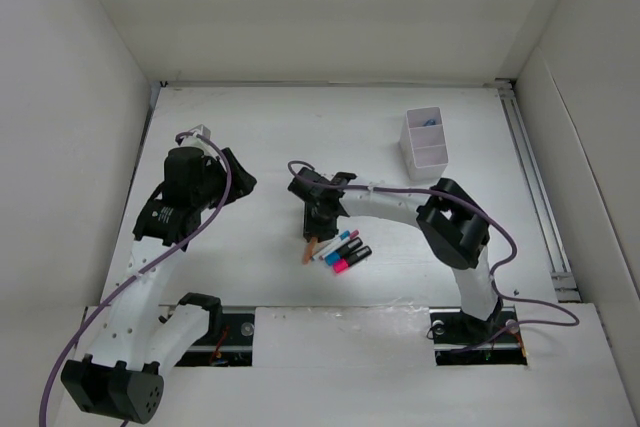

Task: Sort the stationery into containers
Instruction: Pick up the pen from the center of the board.

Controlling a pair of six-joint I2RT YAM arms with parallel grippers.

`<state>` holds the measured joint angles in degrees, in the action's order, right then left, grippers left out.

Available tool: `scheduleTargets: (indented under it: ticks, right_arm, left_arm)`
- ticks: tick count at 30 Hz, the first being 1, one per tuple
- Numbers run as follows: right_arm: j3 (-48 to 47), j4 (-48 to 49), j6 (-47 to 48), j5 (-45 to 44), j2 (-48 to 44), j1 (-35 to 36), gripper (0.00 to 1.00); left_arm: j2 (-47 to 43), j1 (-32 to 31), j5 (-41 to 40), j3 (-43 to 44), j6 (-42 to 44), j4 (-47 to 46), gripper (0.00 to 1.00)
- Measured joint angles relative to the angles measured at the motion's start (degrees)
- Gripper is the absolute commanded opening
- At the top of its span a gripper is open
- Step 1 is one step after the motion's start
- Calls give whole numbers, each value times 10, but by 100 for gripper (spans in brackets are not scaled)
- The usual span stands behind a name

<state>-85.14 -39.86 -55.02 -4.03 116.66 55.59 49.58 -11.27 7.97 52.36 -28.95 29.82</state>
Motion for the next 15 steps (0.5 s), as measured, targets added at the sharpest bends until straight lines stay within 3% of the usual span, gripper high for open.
scheduleTargets:
  ticks: [1,6,15]
  right_arm:
    - [0,0,-1,0,0,0,27]
    - [-3,-2,-3,0,1,0,8]
    - [-103,-2,1,1,1,-29,2]
  left_arm:
    - [0,0,0,0,0,0,56]
    - [0,0,0,-3,0,0,56]
    - [1,0,3,-3,0,-5,56]
